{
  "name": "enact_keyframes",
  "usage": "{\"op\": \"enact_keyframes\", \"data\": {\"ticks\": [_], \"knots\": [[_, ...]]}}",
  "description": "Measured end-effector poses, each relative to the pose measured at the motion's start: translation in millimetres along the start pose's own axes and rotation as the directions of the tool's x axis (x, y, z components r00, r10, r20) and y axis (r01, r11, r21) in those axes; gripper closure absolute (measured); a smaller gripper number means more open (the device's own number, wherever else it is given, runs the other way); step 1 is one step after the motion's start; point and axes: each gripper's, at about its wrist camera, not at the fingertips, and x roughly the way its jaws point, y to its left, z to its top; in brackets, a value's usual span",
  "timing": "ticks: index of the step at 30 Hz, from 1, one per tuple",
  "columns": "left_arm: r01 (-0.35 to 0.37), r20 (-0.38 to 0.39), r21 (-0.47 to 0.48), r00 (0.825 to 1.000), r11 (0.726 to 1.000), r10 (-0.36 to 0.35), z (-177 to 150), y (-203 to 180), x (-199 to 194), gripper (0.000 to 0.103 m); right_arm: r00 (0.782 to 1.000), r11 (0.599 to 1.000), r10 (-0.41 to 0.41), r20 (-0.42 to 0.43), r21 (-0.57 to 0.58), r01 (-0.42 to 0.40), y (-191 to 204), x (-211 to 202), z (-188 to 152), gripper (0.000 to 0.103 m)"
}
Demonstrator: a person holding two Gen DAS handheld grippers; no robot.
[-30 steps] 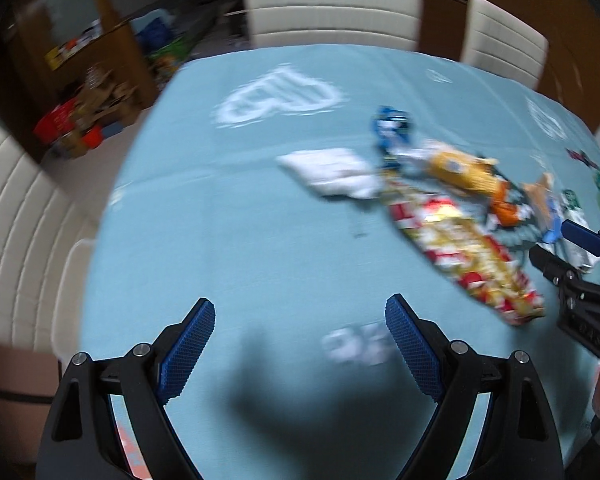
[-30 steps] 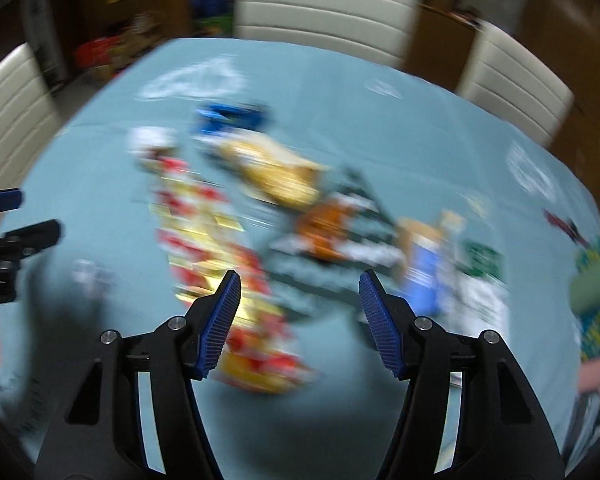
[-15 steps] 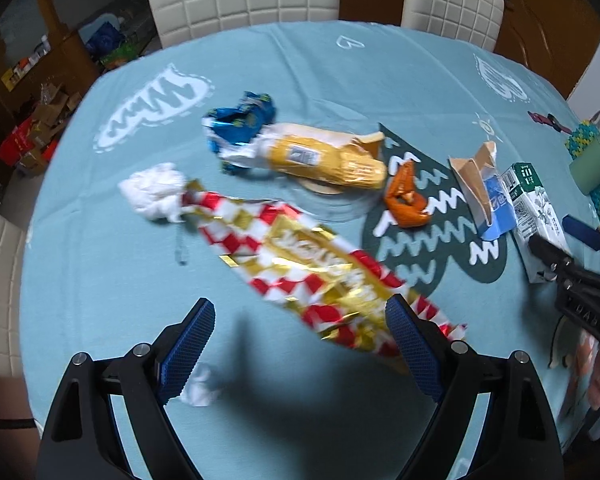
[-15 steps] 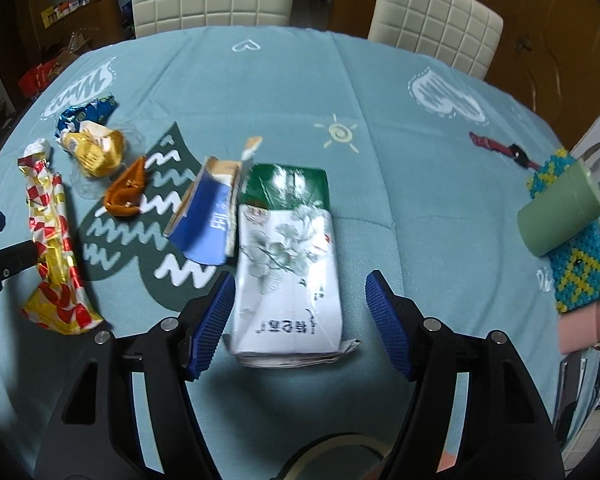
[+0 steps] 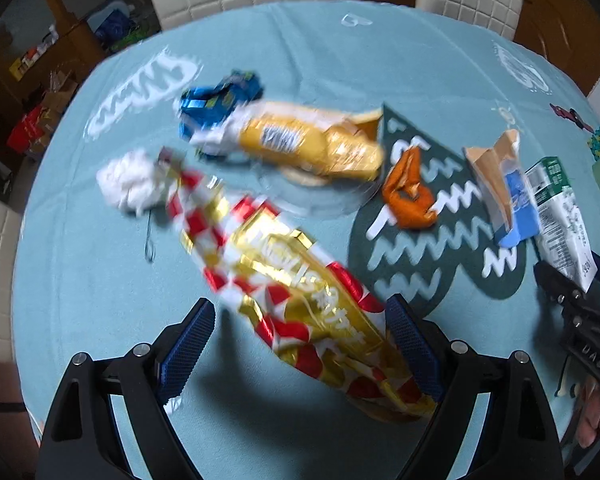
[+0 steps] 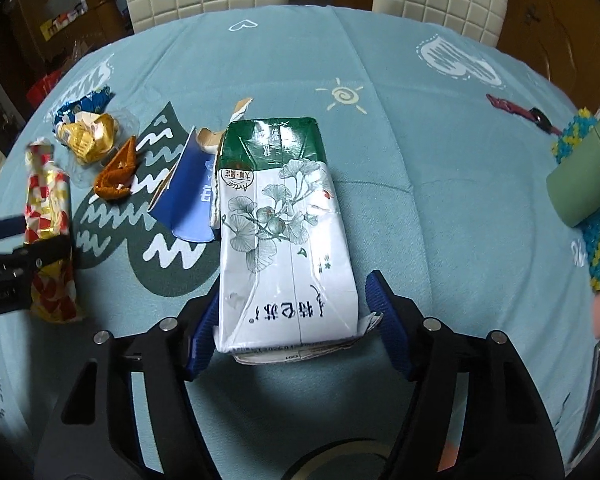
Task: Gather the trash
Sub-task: 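Grasp the white-green milk carton with the right tool while the left tool grasps the red-gold wrapper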
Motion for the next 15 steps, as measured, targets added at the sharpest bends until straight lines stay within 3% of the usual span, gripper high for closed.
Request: {"op": "enact_keyframes", "data": {"ticks": [2, 7, 12, 13, 15], "knots": [[0.023, -0.004, -0.016, 1.000, 1.000, -0.023, -7, 9, 0, 0.025, 1.000, 1.000, 0.012, 0.004, 0.006, -0.012, 3, -3, -2, 0.044], [0.062, 0.011, -0.016, 0.998, 0.998, -0.062, -16, 22, -18, 0.062, 0.999, 0.999, 0.031, 0.024, 0.025, -0.031, 14, -14, -10, 0.049], [0.063, 0.040, 0.027, 0.997, 0.998, -0.064, -29, 34, -37, 0.071, 0.997, 0.998, 0.052, 0.060, 0.016, -0.053, 33, -31, -16, 0.049], [0.064, 0.050, 0.035, 0.997, 0.997, -0.066, -32, 36, -42, 0.078, 0.996, 0.998, 0.059, 0.064, 0.007, -0.060, 39, -34, -16, 0.049], [0.066, 0.064, 0.038, 0.996, 0.997, -0.068, -36, 42, -47, 0.082, 0.995, 0.998, 0.069, 0.079, -0.017, -0.068, 54, -42, -17, 0.049]]}}
